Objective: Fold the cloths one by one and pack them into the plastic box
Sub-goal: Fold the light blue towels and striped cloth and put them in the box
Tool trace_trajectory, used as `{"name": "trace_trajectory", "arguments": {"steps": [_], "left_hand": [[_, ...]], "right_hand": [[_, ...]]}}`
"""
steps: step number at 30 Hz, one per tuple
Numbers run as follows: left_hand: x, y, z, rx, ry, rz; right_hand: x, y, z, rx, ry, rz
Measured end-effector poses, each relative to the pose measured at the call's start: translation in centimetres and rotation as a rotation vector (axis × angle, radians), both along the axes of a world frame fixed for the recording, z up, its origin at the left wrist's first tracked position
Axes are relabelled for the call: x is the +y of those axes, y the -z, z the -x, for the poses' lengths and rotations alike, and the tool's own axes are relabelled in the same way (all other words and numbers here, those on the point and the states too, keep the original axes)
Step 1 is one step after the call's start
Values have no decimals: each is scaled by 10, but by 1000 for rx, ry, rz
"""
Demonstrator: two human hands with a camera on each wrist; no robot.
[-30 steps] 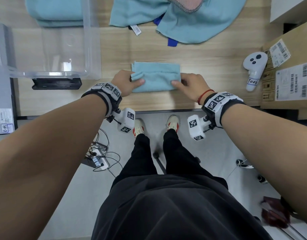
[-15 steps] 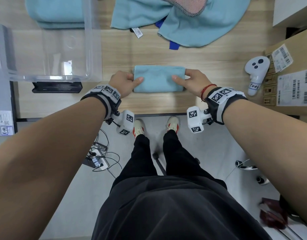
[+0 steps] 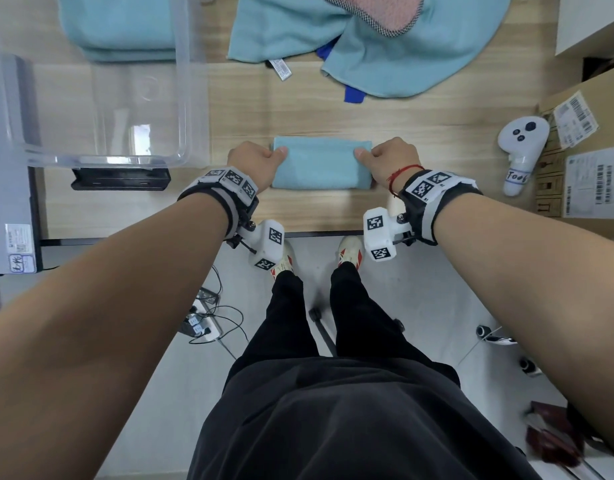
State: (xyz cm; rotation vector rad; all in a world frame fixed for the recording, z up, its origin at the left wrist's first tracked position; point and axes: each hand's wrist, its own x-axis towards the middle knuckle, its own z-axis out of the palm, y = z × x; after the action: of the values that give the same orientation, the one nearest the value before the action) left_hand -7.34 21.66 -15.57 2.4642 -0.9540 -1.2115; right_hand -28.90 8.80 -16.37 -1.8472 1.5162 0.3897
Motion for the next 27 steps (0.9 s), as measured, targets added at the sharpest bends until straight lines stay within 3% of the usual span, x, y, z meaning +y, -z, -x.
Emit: {"name": "trace_trajectory", "arguments": {"steps": [10,13,16,20,27], "left_hand": [[-5,9,4,-147,89,-49],[-5,11,2,-118,8,-21],[-10,6,4,-85,-9,-9],[-21,-7,10,74,7,-75],[-24,-14,25,148,46,-86]], "right_hand": [[0,7,-2,58,49,58],[2,10,-1,-5,118,129],[2,14,-4,-92,64,174],[1,16,-6,-119,47,151],[0,9,5,-281,172,86]]}}
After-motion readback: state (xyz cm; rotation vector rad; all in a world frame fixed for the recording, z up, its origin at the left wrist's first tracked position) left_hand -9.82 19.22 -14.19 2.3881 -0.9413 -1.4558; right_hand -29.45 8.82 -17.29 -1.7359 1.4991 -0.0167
